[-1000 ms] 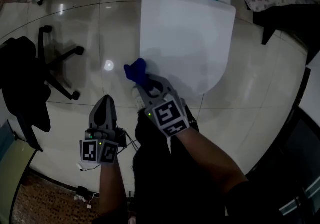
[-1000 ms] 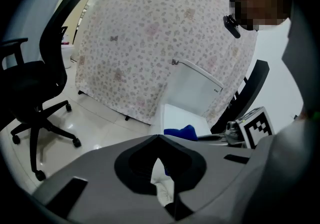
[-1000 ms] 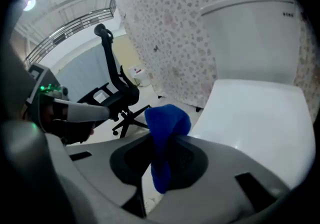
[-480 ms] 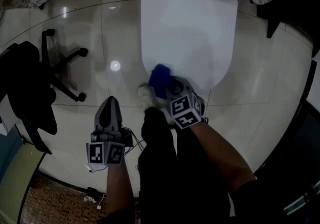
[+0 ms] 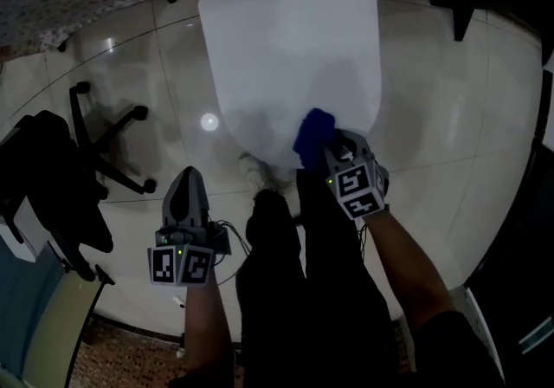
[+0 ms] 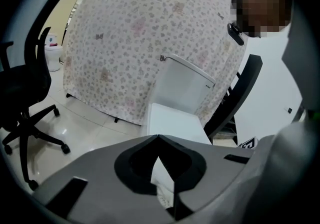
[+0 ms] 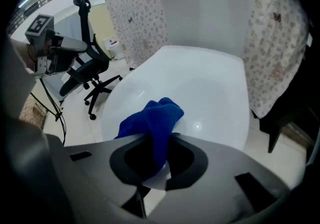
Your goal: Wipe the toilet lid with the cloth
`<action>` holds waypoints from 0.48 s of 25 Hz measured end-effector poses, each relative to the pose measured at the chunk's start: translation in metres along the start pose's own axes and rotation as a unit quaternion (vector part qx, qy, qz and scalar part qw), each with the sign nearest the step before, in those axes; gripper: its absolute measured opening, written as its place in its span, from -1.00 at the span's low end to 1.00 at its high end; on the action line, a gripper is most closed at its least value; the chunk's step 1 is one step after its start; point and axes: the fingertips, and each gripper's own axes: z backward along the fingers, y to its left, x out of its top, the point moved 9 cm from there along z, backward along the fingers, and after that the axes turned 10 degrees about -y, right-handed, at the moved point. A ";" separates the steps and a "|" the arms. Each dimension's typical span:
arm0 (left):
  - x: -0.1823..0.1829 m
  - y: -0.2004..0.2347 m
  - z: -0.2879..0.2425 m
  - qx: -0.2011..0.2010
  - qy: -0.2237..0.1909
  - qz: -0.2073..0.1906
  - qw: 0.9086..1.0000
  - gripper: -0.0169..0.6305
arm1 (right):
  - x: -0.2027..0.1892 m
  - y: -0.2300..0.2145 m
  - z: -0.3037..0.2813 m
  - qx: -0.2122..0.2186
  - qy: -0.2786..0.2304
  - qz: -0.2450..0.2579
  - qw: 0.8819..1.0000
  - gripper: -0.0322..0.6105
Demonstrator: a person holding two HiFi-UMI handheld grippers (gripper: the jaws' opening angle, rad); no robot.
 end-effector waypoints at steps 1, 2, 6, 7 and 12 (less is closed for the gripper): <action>0.000 -0.002 -0.003 -0.003 0.004 -0.002 1.000 -0.98 | -0.004 -0.011 0.005 -0.011 -0.001 -0.002 1.000 -0.73; -0.001 -0.004 -0.006 -0.006 0.008 -0.003 1.000 -0.98 | -0.007 -0.021 0.010 -0.021 -0.001 0.000 1.000 -0.73; -0.002 -0.010 -0.013 -0.012 0.015 -0.003 1.000 -0.98 | -0.015 -0.052 0.022 -0.054 -0.005 0.011 0.998 -0.73; -0.002 -0.011 -0.016 -0.015 0.016 -0.006 1.000 -0.98 | -0.017 -0.058 0.024 -0.062 -0.007 0.011 0.998 -0.73; -0.001 -0.023 -0.027 -0.034 0.018 -0.014 0.999 -0.98 | -0.023 -0.081 0.034 -0.099 -0.012 0.012 0.995 -0.73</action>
